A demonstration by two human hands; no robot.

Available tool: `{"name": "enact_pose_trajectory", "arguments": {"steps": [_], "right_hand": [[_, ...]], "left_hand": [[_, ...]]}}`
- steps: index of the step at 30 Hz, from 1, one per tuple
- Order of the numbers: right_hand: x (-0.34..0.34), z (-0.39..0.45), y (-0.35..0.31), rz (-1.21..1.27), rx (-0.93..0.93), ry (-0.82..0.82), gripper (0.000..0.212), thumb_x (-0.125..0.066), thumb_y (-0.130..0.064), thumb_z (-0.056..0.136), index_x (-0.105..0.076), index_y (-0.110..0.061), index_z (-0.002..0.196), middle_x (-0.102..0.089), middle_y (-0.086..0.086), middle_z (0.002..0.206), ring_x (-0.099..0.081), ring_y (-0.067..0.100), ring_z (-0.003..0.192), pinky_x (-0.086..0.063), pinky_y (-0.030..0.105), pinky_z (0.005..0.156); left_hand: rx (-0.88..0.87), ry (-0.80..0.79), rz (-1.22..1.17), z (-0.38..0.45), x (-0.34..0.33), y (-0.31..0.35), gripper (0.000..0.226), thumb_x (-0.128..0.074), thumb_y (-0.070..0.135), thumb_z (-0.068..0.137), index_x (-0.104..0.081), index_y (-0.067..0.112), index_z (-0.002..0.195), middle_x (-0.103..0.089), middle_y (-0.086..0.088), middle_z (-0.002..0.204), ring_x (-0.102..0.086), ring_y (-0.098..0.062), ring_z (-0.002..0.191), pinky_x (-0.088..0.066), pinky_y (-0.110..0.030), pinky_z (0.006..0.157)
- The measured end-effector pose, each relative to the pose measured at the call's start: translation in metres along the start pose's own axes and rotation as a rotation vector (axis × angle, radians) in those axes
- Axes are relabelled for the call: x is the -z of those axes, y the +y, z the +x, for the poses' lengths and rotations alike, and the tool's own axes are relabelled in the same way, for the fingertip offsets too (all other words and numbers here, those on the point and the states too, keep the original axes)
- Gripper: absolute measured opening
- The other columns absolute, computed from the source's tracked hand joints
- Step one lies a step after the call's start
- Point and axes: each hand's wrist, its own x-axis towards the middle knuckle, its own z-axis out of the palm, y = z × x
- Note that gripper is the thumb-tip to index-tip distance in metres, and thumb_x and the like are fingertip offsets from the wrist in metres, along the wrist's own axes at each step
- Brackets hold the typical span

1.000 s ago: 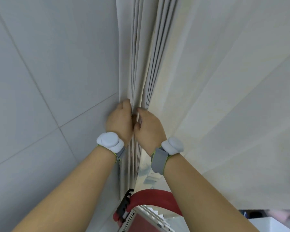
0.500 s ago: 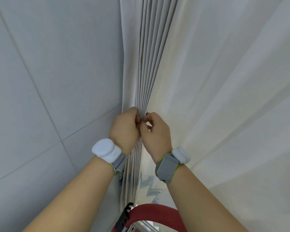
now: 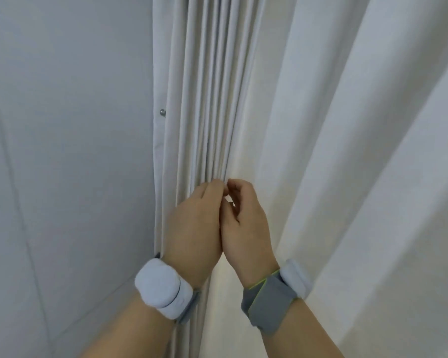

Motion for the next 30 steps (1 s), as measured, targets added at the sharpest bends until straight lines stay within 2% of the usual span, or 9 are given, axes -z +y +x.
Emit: {"name": "enact_pose_trajectory", "arguments": {"steps": [3, 5, 10, 12, 15, 17, 20, 25, 30], "right_hand": [[0.019, 0.014, -0.028, -0.028, 0.067, -0.008, 0.023, -0.044, -0.016, 0.098, -0.050, -0.025, 0.118, -0.058, -0.017, 0.081, -0.056, -0.012, 0.077, -0.041, 0.001, 0.071], [0.038, 0.027, -0.050, -0.093, 0.125, 0.001, 0.029, -0.041, -0.016, 0.099, -0.048, -0.026, 0.126, -0.058, -0.019, 0.084, -0.055, -0.016, 0.083, -0.040, 0.000, 0.075], [0.077, 0.061, -0.092, -0.195, 0.174, -0.010, 0.039, -0.037, -0.021, 0.099, -0.040, -0.029, 0.137, -0.060, -0.016, 0.115, -0.055, -0.007, 0.105, -0.044, 0.016, 0.096], [0.095, 0.073, -0.115, -0.219, 0.248, 0.016, 0.034, -0.038, -0.018, 0.098, -0.048, -0.028, 0.129, -0.063, -0.014, 0.114, -0.057, -0.004, 0.103, -0.047, 0.020, 0.093], [0.113, 0.093, -0.143, -0.260, 0.315, 0.067, 0.026, -0.042, -0.013, 0.092, -0.056, -0.025, 0.110, -0.066, -0.010, 0.095, -0.062, 0.002, 0.087, -0.052, 0.027, 0.079], [0.126, 0.103, -0.159, -0.303, 0.366, 0.120, 0.033, -0.045, -0.011, 0.087, -0.056, -0.025, 0.115, -0.067, -0.009, 0.099, -0.063, 0.006, 0.091, -0.053, 0.029, 0.082], [0.141, 0.116, -0.185, -0.356, 0.434, 0.166, 0.042, -0.048, -0.007, 0.085, -0.055, -0.023, 0.123, -0.066, -0.008, 0.110, -0.062, 0.007, 0.099, -0.050, 0.026, 0.089], [0.160, 0.127, -0.215, -0.488, 0.570, 0.206, 0.041, -0.049, 0.000, 0.082, -0.058, -0.019, 0.118, -0.065, -0.002, 0.110, -0.062, 0.015, 0.103, -0.050, 0.034, 0.091], [0.179, 0.124, -0.240, -0.576, 0.678, 0.245, 0.039, -0.048, 0.004, 0.078, -0.062, -0.017, 0.109, -0.068, 0.001, 0.104, -0.064, 0.018, 0.096, -0.051, 0.036, 0.086]], "left_hand": [[-0.095, 0.072, 0.009, 0.027, 0.010, 0.019, 0.026, -0.068, 0.006, 0.078, -0.057, 0.018, 0.098, -0.057, 0.005, 0.089, -0.057, -0.012, 0.066, -0.053, -0.034, 0.054], [-0.174, 0.123, 0.004, 0.050, 0.018, 0.034, 0.025, -0.068, 0.005, 0.077, -0.059, 0.016, 0.098, -0.055, 0.005, 0.089, -0.056, -0.011, 0.066, -0.052, -0.033, 0.053], [-0.317, 0.263, 0.074, 0.107, 0.038, 0.066, 0.021, -0.067, 0.006, 0.074, -0.064, 0.014, 0.093, -0.053, 0.004, 0.096, -0.052, -0.012, 0.082, -0.050, -0.030, 0.060], [-0.398, 0.319, 0.098, 0.131, 0.048, 0.082, 0.022, -0.067, 0.006, 0.071, -0.064, 0.012, 0.092, -0.055, 0.000, 0.097, -0.053, -0.017, 0.084, -0.049, -0.034, 0.066], [-0.465, 0.396, 0.135, 0.162, 0.061, 0.098, 0.022, -0.061, 0.012, 0.072, -0.062, 0.013, 0.094, -0.056, -0.002, 0.099, -0.054, -0.022, 0.087, -0.044, -0.035, 0.070], [-0.487, 0.437, 0.144, 0.176, 0.070, 0.109, 0.021, -0.058, 0.018, 0.075, -0.062, 0.014, 0.096, -0.056, -0.002, 0.099, -0.053, -0.023, 0.089, -0.038, -0.033, 0.070], [-0.494, 0.469, 0.180, 0.197, 0.083, 0.122, 0.024, -0.059, 0.019, 0.075, -0.061, 0.014, 0.098, -0.056, -0.004, 0.101, -0.054, -0.026, 0.091, -0.039, -0.036, 0.070], [-0.491, 0.458, 0.230, 0.220, 0.100, 0.136, 0.032, -0.046, 0.023, 0.078, -0.057, 0.015, 0.107, -0.057, -0.002, 0.104, -0.055, -0.027, 0.095, -0.043, -0.041, 0.077], [-0.555, 0.485, 0.173, 0.226, 0.113, 0.161, 0.027, -0.041, 0.025, 0.083, -0.057, 0.015, 0.103, -0.057, -0.002, 0.094, -0.055, -0.026, 0.089, -0.043, -0.040, 0.076]]}}
